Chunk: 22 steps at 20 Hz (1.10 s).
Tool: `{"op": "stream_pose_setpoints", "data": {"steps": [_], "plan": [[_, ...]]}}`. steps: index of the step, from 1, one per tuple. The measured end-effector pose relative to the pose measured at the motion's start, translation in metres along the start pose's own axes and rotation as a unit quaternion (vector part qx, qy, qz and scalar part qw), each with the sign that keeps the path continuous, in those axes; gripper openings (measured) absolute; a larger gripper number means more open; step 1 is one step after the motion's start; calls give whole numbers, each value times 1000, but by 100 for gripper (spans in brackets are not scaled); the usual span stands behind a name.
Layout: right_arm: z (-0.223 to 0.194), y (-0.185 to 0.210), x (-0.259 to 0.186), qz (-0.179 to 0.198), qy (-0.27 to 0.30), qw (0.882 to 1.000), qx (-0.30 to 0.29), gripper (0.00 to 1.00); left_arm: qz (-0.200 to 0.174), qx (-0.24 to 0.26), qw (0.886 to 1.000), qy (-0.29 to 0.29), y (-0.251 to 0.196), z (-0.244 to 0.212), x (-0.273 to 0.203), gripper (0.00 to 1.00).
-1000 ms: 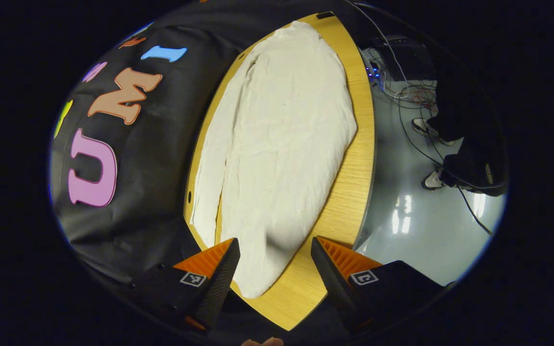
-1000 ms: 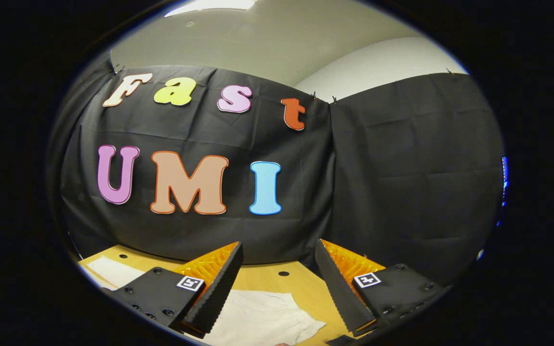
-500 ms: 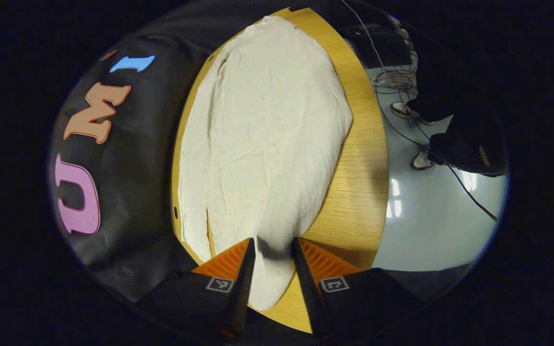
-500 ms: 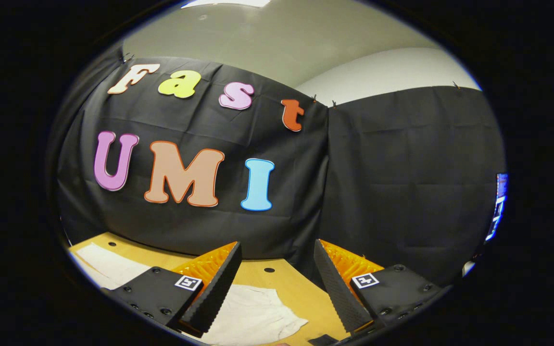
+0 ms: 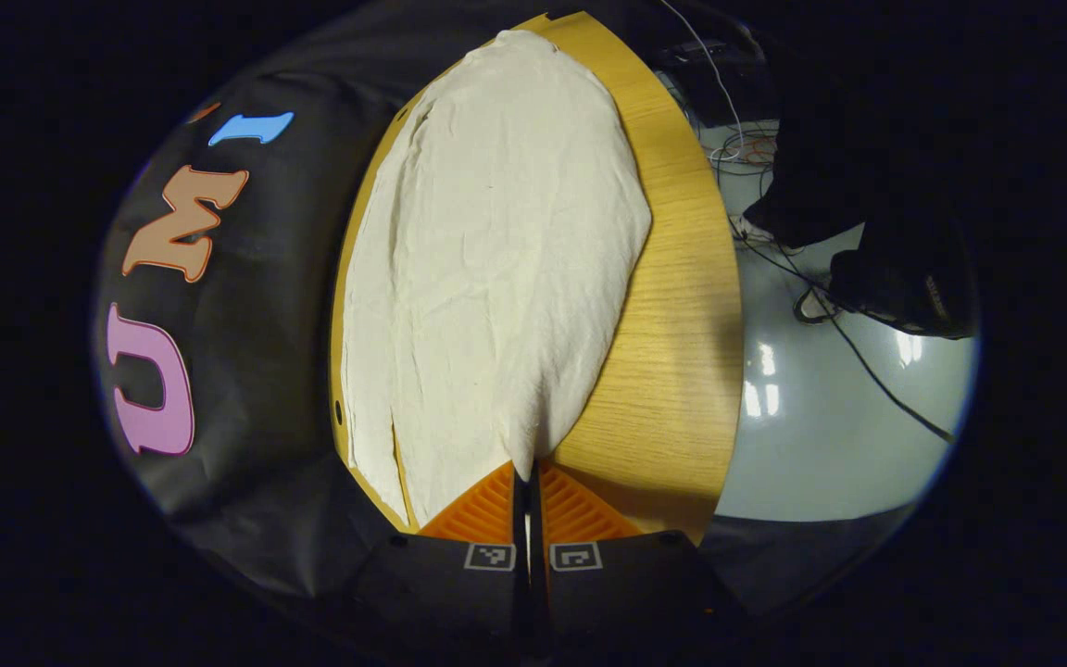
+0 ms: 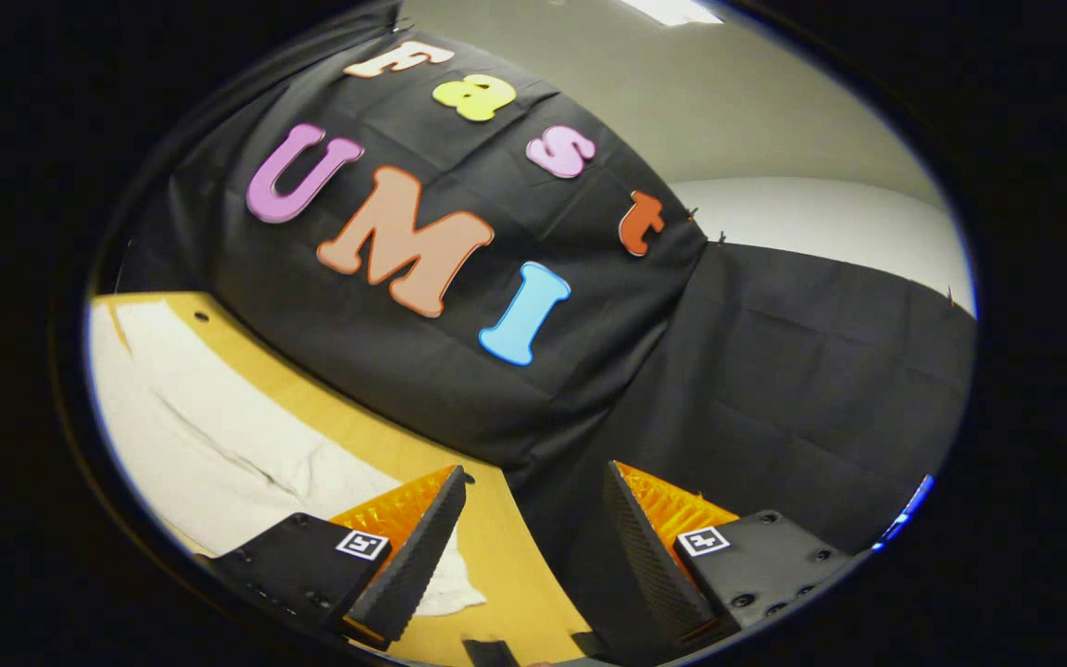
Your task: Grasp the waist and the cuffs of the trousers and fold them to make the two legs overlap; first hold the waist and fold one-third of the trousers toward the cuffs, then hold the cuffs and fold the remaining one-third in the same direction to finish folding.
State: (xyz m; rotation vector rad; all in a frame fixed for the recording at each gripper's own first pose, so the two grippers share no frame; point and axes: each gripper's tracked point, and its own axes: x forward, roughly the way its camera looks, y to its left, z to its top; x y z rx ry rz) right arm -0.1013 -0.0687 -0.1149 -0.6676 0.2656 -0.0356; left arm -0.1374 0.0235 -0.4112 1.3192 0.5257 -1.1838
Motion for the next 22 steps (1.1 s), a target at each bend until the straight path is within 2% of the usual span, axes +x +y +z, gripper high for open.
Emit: {"op": "stream_pose_setpoints", "data": {"steps": [3, 6, 8, 9, 10, 15, 16, 18, 19, 22], "plan": [[-53, 15, 11, 31, 30, 995, -94, 98, -13, -18, 1000, 10, -2, -1, -2, 0], [-105, 37, 4, 87, 50, 977, -189, 98, -17, -21, 999, 20, 2, -3, 1, 0], [-130, 56, 1, 134, 56, 963, -229, 97, -18, -28, 999, 27, 3, -3, 2, 0], [-140, 68, -4, 156, 55, 955, -247, 100, -19, -32, 999, 28, 2, -2, 2, 0], [-151, 78, -4, 176, 54, 947, -263, 97, -20, -37, 999, 31, 3, -2, 2, 0], [-194, 122, 0, 267, 52, 905, -328, 100, -21, -42, 998, 45, 4, -4, 4, 0], [-207, 128, 0, 281, 56, 896, -339, 97, -21, -43, 998, 49, 5, -5, 5, 0], [-223, 135, 0, 305, 67, 879, -360, 100, -21, -45, 997, 55, 6, -4, 6, 0], [-231, 138, 3, 314, 72, 872, -369, 98, -21, -46, 997, 57, 6, -5, 6, 0], [-250, 147, 13, 332, 86, 854, -390, 98, -20, -52, 996, 66, 7, -7, 7, 0]]}}
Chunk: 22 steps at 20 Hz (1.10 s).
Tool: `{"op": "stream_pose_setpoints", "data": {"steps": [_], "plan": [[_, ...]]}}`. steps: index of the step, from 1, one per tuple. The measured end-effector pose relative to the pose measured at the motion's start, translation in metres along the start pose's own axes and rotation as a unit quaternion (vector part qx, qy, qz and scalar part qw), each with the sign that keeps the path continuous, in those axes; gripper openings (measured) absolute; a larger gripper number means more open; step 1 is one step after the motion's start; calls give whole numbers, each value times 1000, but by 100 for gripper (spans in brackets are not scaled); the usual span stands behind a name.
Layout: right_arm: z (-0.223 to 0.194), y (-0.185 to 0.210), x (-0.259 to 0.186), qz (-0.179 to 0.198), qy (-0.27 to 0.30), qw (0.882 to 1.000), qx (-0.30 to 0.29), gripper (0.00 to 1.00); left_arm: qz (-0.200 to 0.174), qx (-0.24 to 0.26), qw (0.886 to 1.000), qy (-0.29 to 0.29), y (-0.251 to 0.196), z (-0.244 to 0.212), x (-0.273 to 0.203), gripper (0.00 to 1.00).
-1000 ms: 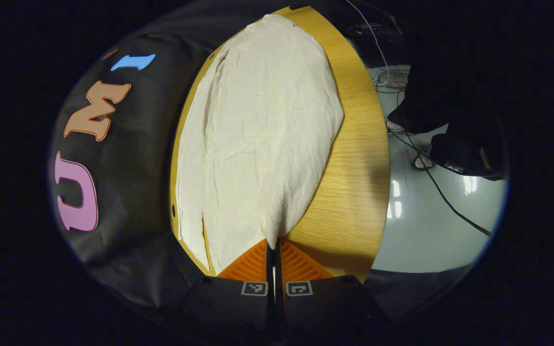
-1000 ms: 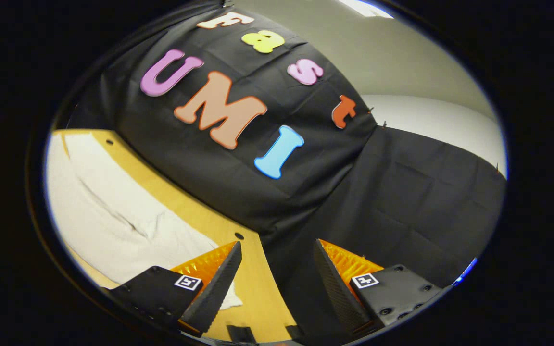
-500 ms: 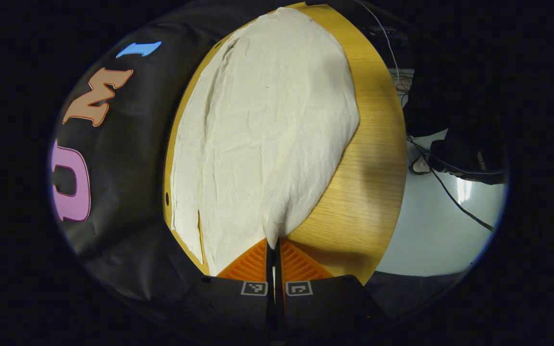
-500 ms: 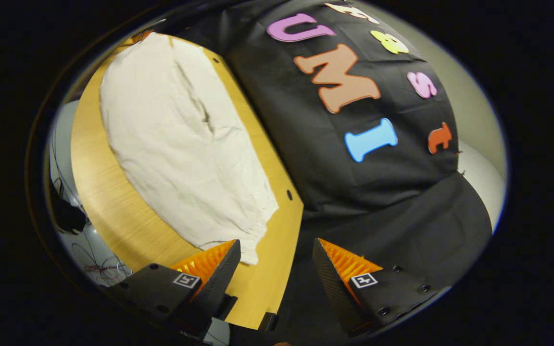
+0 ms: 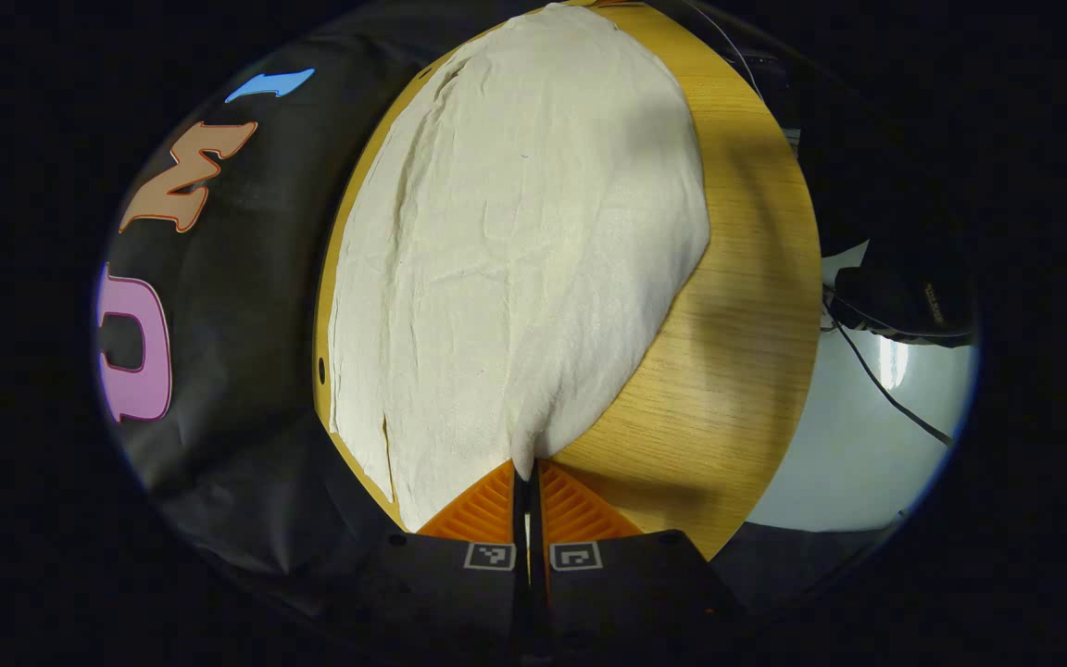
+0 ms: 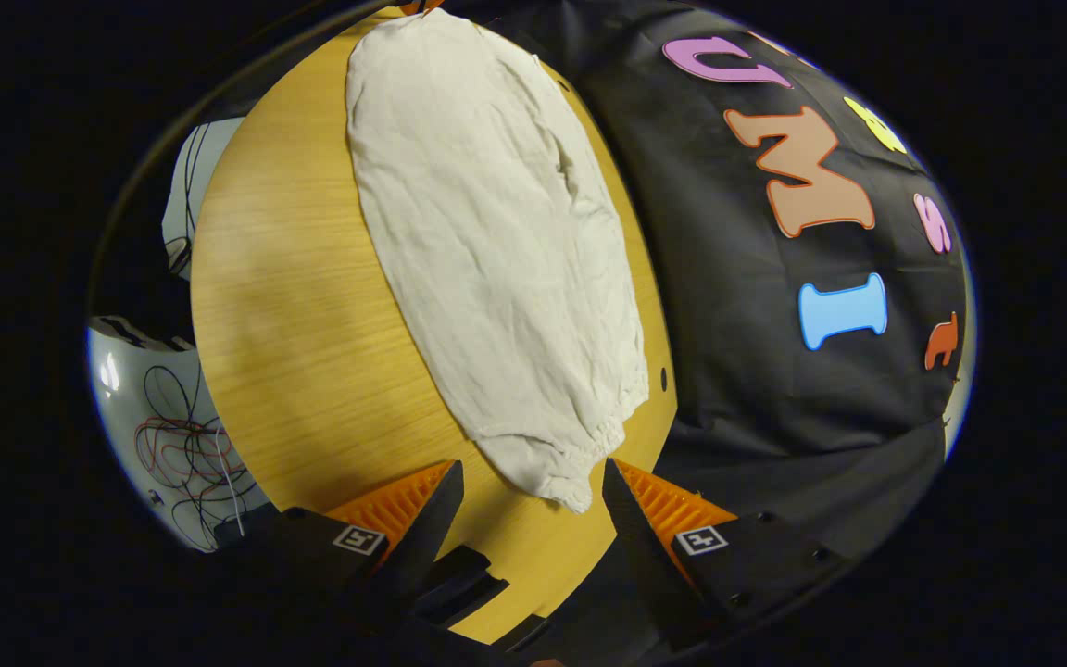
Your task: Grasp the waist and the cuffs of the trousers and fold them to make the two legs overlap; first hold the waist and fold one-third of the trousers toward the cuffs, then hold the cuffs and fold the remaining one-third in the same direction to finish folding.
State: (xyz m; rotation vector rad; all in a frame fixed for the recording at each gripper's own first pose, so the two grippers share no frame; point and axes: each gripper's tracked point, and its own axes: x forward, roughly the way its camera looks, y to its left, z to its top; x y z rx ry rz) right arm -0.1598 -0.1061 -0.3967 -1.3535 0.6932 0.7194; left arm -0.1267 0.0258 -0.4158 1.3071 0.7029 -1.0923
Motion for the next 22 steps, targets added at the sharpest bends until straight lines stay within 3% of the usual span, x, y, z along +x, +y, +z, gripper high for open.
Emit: {"op": "stream_pose_setpoints", "data": {"steps": [5, 10, 12, 14, 15, 17, 20, 22], "plan": [[3, -11, 26, 0, -5, 999, -36, 91, 4, -12, 1000, 11, 6, -1, 5, 0], [3, -5, 42, 11, 8, 999, -34, 71, 12, -27, 999, 21, 11, -1, 8, 0], [-1, 6, 45, 23, 15, 999, -42, 35, 17, -37, 999, 22, 13, -1, 8, 0], [-4, 3, 52, 12, 17, 998, -53, 0, 25, -52, 998, 22, 13, -2, 8, 0], [-1, 3, 46, 18, 21, 999, -40, 5, 27, -59, 998, 22, 13, -2, 9, 0], [-3, -5, 46, 21, 32, 999, -5, 5, 41, -73, 996, 20, 22, -2, 6, 0], [10, -41, 39, -20, 26, 999, 12, 8, 64, -112, 992, 15, 41, 1, -5, 0], [19, -66, 35, -47, 23, 998, 27, 5, 86, -127, 988, 13, 64, 2, -9, 0]]}}
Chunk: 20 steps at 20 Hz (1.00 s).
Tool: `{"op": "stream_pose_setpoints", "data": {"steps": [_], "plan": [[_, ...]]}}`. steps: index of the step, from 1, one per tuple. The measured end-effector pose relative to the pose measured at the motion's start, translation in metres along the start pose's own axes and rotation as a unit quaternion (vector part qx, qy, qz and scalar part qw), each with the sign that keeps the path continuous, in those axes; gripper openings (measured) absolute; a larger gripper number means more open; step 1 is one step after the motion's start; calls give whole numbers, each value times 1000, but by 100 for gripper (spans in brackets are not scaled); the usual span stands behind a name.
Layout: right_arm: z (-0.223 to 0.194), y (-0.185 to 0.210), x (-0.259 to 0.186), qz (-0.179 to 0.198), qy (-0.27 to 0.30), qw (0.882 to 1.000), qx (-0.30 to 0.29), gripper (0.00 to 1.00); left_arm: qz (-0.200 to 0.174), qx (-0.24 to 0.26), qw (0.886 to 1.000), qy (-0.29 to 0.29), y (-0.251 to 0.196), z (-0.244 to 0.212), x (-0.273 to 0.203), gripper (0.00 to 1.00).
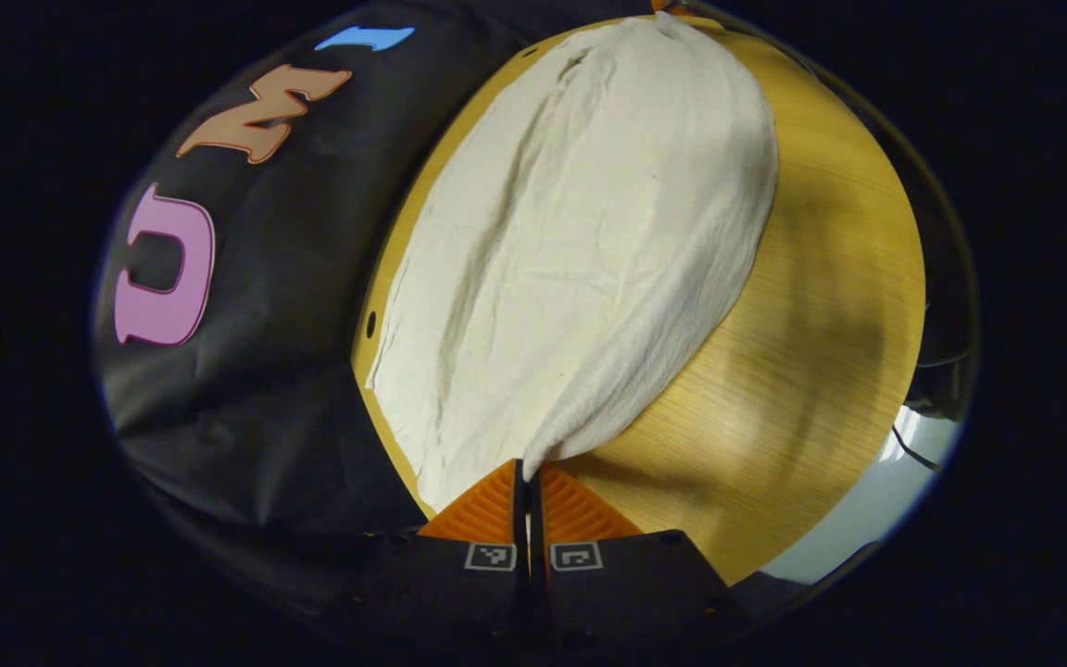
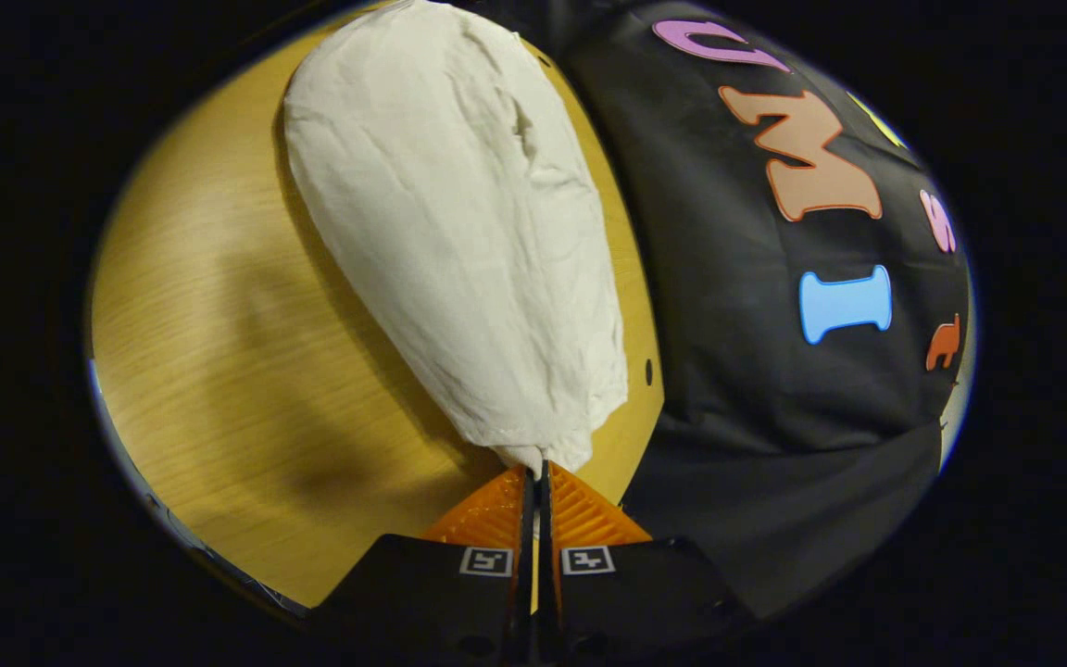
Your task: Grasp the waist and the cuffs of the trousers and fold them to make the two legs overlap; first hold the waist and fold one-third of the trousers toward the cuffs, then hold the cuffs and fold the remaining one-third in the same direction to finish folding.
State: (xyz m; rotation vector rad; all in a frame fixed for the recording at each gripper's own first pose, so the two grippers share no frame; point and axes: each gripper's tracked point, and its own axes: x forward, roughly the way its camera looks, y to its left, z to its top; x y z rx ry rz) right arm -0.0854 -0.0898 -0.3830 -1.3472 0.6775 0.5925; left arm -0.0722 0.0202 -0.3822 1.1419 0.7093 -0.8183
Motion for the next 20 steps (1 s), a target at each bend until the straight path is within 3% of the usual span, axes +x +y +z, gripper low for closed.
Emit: {"op": "stream_pose_setpoints", "data": {"steps": [10, 20], "plan": [[26, -106, 27, -98, -10, 993, 59, 5, 93, -48, 994, -27, 113, 47, 2, 0], [51, -154, 110, -126, -19, 985, 121, 5, 131, -91, 987, -24, 188, 93, 61, 0]]}}
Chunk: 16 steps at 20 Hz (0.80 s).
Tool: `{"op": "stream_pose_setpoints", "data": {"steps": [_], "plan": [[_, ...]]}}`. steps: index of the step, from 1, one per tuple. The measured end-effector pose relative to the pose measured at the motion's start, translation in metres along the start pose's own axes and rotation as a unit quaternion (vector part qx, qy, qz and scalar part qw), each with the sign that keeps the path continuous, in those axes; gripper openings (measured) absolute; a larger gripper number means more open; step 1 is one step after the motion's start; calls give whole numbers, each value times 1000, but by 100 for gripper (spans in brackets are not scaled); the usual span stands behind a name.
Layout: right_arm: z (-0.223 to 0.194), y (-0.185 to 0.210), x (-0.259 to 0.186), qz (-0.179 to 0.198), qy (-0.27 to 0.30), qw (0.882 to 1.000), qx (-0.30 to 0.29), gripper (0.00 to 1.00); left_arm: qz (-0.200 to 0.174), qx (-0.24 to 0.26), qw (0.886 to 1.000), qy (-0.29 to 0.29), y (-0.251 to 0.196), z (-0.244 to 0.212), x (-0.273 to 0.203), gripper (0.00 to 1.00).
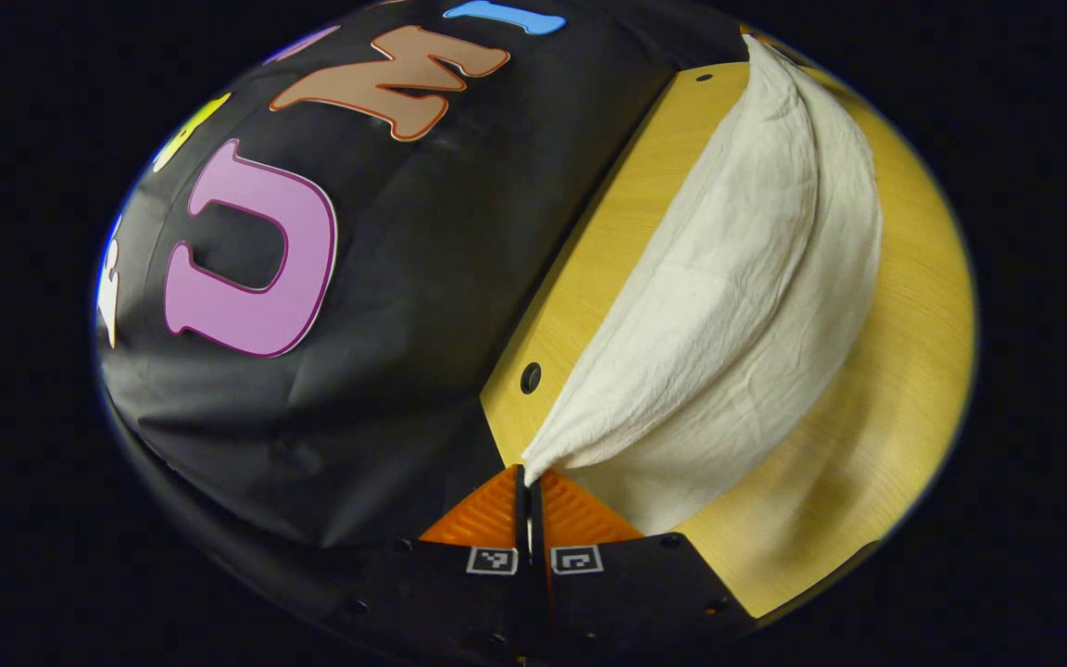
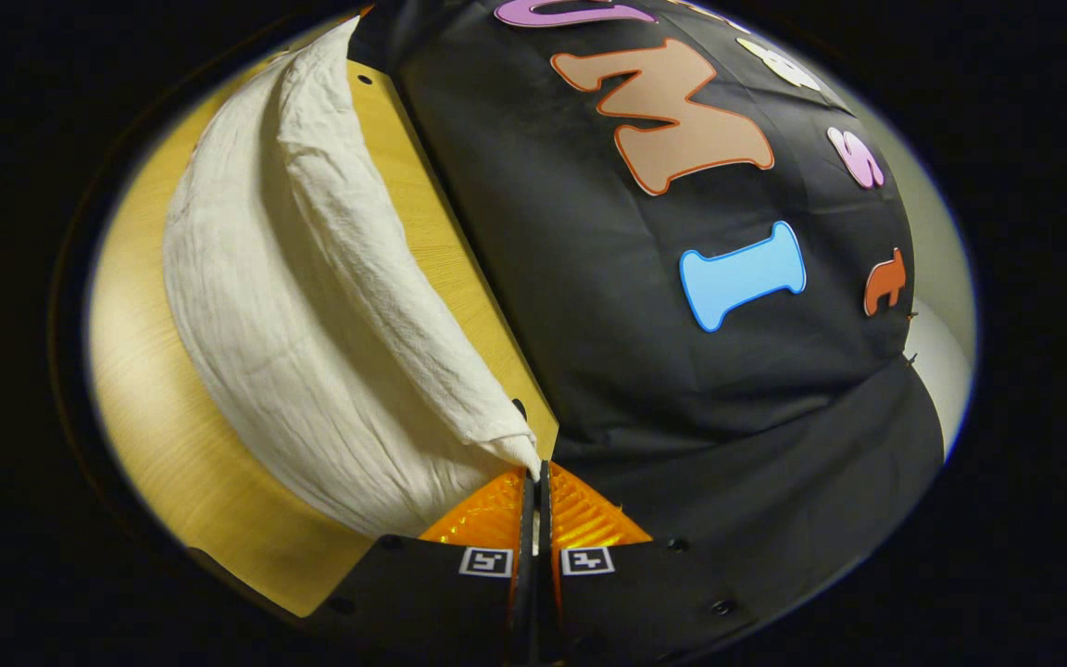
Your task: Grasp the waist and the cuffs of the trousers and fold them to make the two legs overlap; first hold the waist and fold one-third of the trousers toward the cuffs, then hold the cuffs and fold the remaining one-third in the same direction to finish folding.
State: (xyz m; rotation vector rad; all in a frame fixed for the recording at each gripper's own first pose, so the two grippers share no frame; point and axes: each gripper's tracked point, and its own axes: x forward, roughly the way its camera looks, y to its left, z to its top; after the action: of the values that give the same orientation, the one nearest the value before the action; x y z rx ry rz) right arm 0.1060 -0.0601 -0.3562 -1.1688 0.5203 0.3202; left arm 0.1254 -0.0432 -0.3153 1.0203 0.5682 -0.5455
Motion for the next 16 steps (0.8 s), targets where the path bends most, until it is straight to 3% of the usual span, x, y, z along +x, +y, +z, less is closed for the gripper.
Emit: {"op": "stream_pose_setpoints", "data": {"steps": [8, 13, 14, 16], "plan": [[-4, 49, 82, 38, 33, 998, 33, 5, 8, -26, 998, 50, -7, 7, 72, 0], [-5, 64, 105, 47, 47, 996, 62, 5, 23, -24, 998, 58, -11, 16, 89, 0], [-8, 67, 108, 52, 52, 994, 75, 10, 25, -35, 998, 54, -9, 18, 90, 0], [-7, 67, 104, 55, 56, 991, 105, 43, 26, -66, 996, 52, -12, 15, 87, 0]]}}
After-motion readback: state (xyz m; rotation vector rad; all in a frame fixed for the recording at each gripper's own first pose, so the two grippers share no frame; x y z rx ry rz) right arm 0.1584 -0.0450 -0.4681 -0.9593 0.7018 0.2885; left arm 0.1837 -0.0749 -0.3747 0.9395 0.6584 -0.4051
